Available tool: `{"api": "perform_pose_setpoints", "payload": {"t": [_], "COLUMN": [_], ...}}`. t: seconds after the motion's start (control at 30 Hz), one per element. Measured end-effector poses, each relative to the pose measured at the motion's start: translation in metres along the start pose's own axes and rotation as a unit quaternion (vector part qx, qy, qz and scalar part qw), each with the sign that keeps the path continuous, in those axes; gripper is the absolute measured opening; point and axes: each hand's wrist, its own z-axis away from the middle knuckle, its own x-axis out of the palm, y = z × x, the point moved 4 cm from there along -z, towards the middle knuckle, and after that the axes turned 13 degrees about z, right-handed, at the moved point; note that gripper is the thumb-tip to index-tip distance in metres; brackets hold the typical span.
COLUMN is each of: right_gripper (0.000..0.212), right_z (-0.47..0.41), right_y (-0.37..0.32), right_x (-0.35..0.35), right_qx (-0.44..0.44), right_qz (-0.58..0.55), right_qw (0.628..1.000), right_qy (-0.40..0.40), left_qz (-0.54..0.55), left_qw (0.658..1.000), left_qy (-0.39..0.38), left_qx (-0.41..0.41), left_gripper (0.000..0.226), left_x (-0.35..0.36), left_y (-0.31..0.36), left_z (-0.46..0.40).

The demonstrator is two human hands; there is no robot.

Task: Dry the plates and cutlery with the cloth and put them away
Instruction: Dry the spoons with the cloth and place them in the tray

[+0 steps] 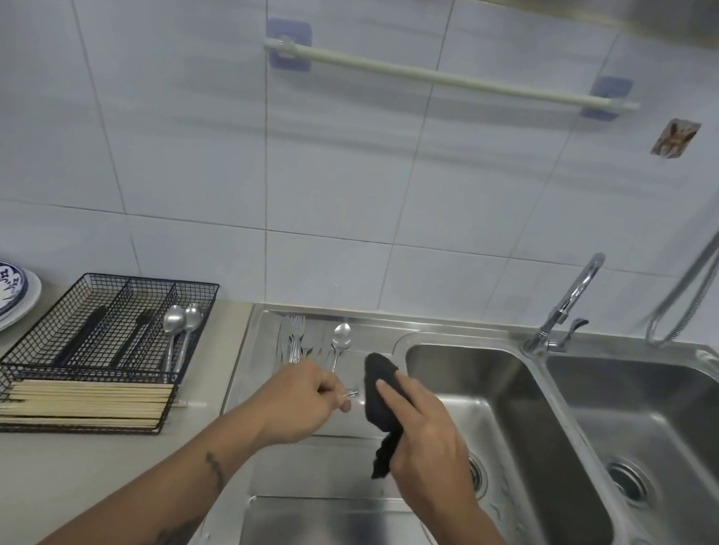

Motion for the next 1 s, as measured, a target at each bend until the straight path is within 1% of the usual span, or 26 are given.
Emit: {"api": "perform_pose_setpoints", "payload": {"t": [0.03,0.1,0.2,0.3,0.4,0.5,0.6,0.7,0.77,0.87,0.93,1.0], "right_gripper": [0.069,0.07,0.072,0.07,0.069,0.069,0.072,0.074,0.072,0.071,0.073,0.077], "right_z": [0.0,-0.001,-0.007,-0.012,-0.017,-0.015,-0.005,0.0,-0.003,-0.011,-0.01,-0.004], "right_y": [0.009,0.024,0.029,0.019,0.003,-0.016,-0.032,-0.029,-0.024,-0.033,-0.044,-0.04], "right_x": [-0.001,-0.003,-0.01,-0.014,-0.014,-0.008,0.005,0.012,0.012,0.01,0.013,0.017], "right_qx": [0.041,0.105,0.137,0.139,0.127,0.1,0.054,0.03,0.037,0.026,-0.001,0.001], "right_qz": [-0.006,-0.031,-0.093,-0.118,-0.139,-0.142,-0.127,-0.105,-0.079,-0.055,-0.024,0.01], "right_qw": [0.999,0.993,0.986,0.983,0.982,0.985,0.99,0.994,0.996,0.998,0.999,0.999], "right_qy": [-0.022,-0.044,-0.012,0.01,0.018,0.012,-0.017,-0.013,-0.009,-0.017,-0.024,-0.044], "left_qz": [0.014,0.076,0.169,0.223,0.314,0.405,0.487,0.527,0.525,0.494,0.485,0.479], "left_qw": [1.0,0.996,0.981,0.966,0.933,0.894,0.848,0.823,0.823,0.843,0.846,0.845], "left_qy": [0.007,0.036,0.079,0.099,0.12,0.145,0.164,0.162,0.163,0.167,0.187,0.21], "left_qx": [-0.009,-0.028,-0.042,-0.088,-0.127,-0.128,-0.129,-0.138,-0.142,-0.133,-0.121,-0.112], "left_gripper": [0.027,0.024,0.023,0.014,0.01,0.009,0.015,0.012,0.014,0.018,0.02,0.018], "left_x": [0.001,0.001,0.004,0.011,0.016,0.017,0.019,0.019,0.017,0.016,0.015,0.01], "left_y": [-0.005,-0.017,-0.028,-0.032,-0.028,-0.021,-0.014,-0.011,-0.011,-0.01,-0.009,-0.009], "left_z": [0.001,0.003,0.003,-0.001,-0.007,-0.013,-0.014,-0.013,-0.011,-0.011,-0.014,-0.014]}}
